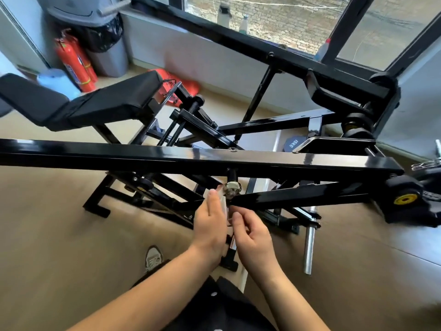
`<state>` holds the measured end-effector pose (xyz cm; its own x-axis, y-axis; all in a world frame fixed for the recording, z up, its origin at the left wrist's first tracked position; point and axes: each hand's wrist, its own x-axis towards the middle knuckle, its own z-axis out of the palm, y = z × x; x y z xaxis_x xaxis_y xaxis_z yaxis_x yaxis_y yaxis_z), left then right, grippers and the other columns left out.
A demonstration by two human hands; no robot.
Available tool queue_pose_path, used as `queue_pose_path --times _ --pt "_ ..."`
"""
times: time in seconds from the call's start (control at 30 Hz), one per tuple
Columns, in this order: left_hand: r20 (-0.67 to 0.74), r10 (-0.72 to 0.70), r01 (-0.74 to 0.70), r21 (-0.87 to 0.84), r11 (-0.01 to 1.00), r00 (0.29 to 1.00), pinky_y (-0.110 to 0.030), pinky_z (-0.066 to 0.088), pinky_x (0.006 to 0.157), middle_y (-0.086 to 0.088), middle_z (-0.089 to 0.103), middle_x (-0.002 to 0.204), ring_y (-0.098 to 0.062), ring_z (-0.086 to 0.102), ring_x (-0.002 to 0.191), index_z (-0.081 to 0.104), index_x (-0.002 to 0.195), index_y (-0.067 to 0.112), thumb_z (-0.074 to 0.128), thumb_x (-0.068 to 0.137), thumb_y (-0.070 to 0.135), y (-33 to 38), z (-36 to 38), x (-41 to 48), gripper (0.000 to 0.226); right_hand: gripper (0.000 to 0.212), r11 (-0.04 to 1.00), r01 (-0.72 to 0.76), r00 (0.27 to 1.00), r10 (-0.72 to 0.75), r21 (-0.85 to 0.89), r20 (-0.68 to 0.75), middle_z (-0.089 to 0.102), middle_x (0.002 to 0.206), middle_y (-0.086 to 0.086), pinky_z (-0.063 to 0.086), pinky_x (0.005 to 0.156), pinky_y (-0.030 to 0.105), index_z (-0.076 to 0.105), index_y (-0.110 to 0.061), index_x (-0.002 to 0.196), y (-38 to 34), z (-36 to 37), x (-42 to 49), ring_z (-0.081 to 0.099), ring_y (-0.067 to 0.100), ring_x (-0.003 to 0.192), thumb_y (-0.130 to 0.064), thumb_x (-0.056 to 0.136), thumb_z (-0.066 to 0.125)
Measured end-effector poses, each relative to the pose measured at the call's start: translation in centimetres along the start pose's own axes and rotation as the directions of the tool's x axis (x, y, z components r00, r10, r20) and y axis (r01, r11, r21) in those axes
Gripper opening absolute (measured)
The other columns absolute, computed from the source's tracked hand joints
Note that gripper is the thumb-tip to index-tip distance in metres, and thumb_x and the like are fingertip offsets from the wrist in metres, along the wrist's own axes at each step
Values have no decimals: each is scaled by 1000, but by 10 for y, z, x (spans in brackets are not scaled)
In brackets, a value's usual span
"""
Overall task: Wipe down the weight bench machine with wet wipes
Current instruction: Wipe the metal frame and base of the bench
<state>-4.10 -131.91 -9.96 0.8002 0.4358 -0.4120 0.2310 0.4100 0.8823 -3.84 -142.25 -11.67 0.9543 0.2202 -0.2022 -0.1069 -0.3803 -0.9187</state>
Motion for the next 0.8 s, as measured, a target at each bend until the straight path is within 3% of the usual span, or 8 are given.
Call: queue_pose_path --times 0.07,0.13,0.3,0.4,0.5,0.6,0.7,0.8 --pt "32 49 -51 49 998 998 -16 45 108 5 67 132 -1 59 128 60 141 16 26 114 34 6 -7 -7 47 25 996 -38 999 38 82 6 68 128 -7 52 105 37 63 -32 130 -6 6 -3 62 4 120 -34 106 54" --pt "66 67 -73 91 993 996 -6 42 101 17 64 129 14 56 122 54 141 26 28 113 34 10 -11 -19 40 46 971 -86 996 85 223 14 65 137 -7 48 112 38 58 -28 141 -14 9 -4 58 5 129 -53 103 52" --pt "245 30 -57 104 993 969 -8 41 105 17 62 133 13 53 126 52 145 26 30 107 45 7 -14 -44 48 72 859 -202 978 155 470 138 61 145 -6 49 108 27 52 -28 149 -33 11 -10 59 2 128 -71 91 56" --pt "359 -66 49 56 997 931 -24 42 114 1 66 137 -2 58 130 56 143 21 31 101 57 6 -14 -45 61 54 833 -215 976 203 510 79 63 141 -5 55 94 17 52 -26 148 -33 16 -15 64 -2 120 -52 101 56" --pt "427 -106 89 60 994 898 -28 40 116 4 66 139 -3 57 132 57 143 22 30 103 57 7 -16 -44 60 34 811 -212 953 296 545 -69 69 133 -1 51 110 40 61 -27 137 -31 10 -16 65 12 124 -41 108 50" --pt "418 -74 63 39 997 905 -28 43 113 5 69 135 -6 59 130 59 140 18 26 100 55 13 -22 -41 63 33 807 -192 930 331 559 -158 78 108 6 57 99 48 73 -20 114 -34 -3 -17 74 24 107 -36 111 44" --pt "475 -45 18 60 998 879 -24 44 113 7 67 137 -6 58 132 58 141 20 25 102 51 21 -21 -40 60 33 793 -151 953 275 591 -125 78 103 10 58 92 44 75 -17 110 -47 -5 -16 74 28 105 -32 111 46" --pt "465 -47 34 36 999 884 -28 34 121 5 61 145 -4 51 138 53 147 19 30 104 56 21 -15 -37 61 31 866 -68 988 127 495 -87 75 119 -3 56 90 25 64 -23 133 -52 8 -14 69 11 116 -34 110 47"
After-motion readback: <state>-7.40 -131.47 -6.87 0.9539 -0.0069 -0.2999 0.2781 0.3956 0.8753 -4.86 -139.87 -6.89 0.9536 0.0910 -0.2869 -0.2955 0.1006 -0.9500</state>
